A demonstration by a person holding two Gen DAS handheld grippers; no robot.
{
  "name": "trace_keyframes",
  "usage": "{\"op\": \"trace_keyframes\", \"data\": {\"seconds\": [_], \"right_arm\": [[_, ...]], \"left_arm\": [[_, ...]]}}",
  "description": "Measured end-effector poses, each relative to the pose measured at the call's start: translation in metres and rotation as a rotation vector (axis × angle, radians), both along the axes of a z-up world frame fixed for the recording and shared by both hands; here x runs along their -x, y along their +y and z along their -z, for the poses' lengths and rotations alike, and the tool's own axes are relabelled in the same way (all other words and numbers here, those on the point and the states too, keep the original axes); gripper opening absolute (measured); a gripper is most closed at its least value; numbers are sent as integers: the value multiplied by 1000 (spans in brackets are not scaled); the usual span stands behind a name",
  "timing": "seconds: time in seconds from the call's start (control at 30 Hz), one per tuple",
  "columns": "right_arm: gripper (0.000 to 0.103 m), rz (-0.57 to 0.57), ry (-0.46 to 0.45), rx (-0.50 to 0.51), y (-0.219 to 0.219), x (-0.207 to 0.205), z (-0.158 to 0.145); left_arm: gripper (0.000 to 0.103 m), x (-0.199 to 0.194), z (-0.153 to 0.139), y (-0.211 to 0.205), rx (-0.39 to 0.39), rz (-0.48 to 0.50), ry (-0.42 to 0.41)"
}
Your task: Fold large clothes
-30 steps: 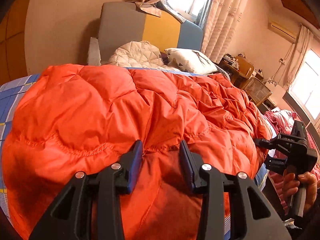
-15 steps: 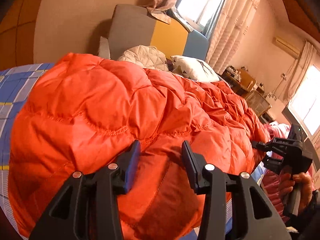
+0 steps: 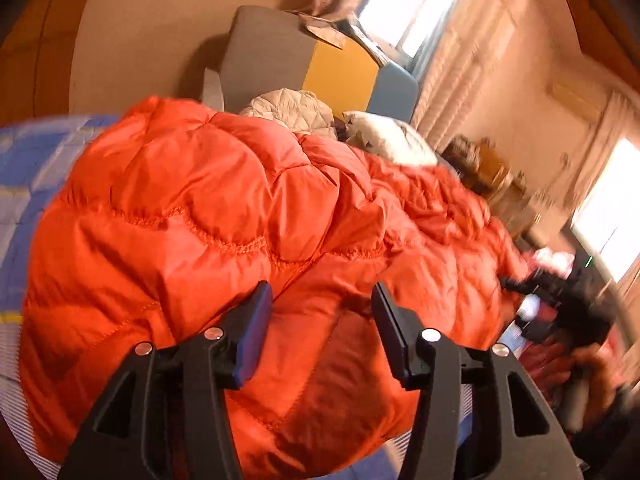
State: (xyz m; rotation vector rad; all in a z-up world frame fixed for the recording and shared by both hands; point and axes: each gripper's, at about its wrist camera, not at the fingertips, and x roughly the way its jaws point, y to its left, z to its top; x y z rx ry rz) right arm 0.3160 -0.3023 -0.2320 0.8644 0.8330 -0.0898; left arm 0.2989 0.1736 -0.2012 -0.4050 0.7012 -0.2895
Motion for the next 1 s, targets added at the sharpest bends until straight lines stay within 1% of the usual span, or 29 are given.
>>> {"op": "trace_keyframes", "data": {"seconds": [0.03, 0.13, 0.2, 0.23, 0.27, 0.33, 0.43, 0.53, 0.63, 0.7, 0.73, 0.77, 0.8, 0.87, 0.97, 1.0], "right_arm": [[50, -2, -1, -6, -1, -1, 1], [50, -8, 0, -2, -2, -1, 2], [50, -13, 1, -1, -3, 0, 2], [50, -14, 2, 0, -2, 0, 2], [50, -14, 4, -1, -3, 0, 2], [50, -20, 6, 7, -2, 0, 1], [50, -25, 10, 15, -1, -1, -1], [50, -27, 14, 29, 1, -3, -2], [50, -33, 16, 29, 2, -4, -2], [50, -34, 16, 26, 3, -5, -2], [50, -36, 16, 28, 3, -5, -1], [50, -37, 15, 28, 3, -5, -1], [50, -37, 15, 26, 3, -5, -1], [50, -41, 15, 25, 2, -5, -1], [50, -45, 15, 20, 0, -4, -1], [50, -47, 15, 18, 0, -4, -1]], "left_arm": [[51, -1, 2, 4, 22, -30, 6], [51, 1, 5, 0, 1, -50, 6], [52, 1, 4, -4, -23, -39, -1], [57, 2, 3, -7, -24, -15, -11], [59, 1, 2, -9, -30, 14, -21], [59, -1, 1, -17, -99, 80, -44], [58, -3, 2, -18, -144, 154, -57], [59, -6, 0, -19, -198, 186, -62], [59, -12, -3, -31, -303, 194, -66], [59, -15, -6, -43, -406, 191, -63], [57, -17, -6, -50, -457, 182, -55], [56, -20, -6, -55, -492, 162, -38], [56, -22, -7, -59, -509, 147, -23], [51, -28, -10, -65, -537, 107, 13], [42, -38, -13, -75, -617, 52, 62], [38, -45, -16, -79, -650, 18, 98]]}}
